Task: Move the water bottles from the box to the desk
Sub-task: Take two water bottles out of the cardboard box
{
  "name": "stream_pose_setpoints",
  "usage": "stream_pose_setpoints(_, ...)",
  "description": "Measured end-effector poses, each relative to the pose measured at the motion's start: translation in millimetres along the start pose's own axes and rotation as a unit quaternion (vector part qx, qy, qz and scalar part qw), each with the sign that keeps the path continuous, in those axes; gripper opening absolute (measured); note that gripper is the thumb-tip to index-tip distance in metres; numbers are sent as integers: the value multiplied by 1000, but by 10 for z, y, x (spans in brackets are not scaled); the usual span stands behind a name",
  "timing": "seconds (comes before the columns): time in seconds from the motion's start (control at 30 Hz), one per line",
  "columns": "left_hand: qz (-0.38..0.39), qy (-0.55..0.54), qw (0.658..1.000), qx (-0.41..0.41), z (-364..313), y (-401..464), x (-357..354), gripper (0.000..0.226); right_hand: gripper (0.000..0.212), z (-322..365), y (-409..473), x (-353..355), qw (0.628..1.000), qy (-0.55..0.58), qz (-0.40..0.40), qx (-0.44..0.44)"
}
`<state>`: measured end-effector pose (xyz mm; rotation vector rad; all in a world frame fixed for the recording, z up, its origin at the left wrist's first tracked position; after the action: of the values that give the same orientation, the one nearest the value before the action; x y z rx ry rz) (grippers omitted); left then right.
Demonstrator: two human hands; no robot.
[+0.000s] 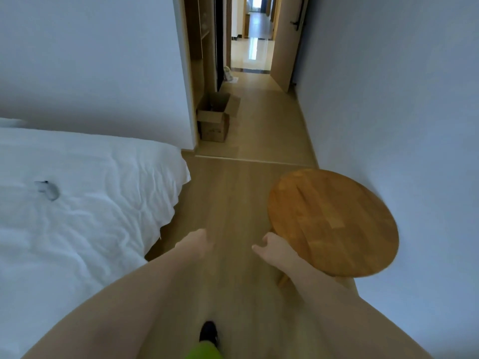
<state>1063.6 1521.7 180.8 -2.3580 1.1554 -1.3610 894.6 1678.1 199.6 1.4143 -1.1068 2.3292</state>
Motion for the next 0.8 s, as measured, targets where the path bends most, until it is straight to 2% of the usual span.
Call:
stream_pose_setpoints(0.23, 36, 38, 999, -6, -131, 1675, 509, 24, 55, 308, 1559, 549, 999, -27, 18, -7)
stream_pose_setpoints(0.4, 31, 86, 995, -29, -522, 2851, 1432, 31, 52, 800, 2687, 1319, 999, -32, 7, -19)
stream_pose_setpoints(0.5, 14, 73, 996, -39, -744, 3453, 1938, 27, 50, 1021, 3234, 1723, 1000, -25, 1, -14)
stream_pose_setpoints(0.8, 60, 81, 995, 10, -1016, 5058, 2401, 27, 52, 1247, 4979, 2332, 995, -85, 58, 3)
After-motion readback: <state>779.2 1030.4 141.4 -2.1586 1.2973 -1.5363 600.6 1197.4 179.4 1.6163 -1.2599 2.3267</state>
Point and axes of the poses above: each hand's wrist, its own y-axis towards the middle knuckle, its own x-axis out of the back of the hand, z = x × y, the point moved 2 cm from there along y, towards the middle knuckle, and after that the axes turned 13 degrees about -y, right-handed, at the moved point
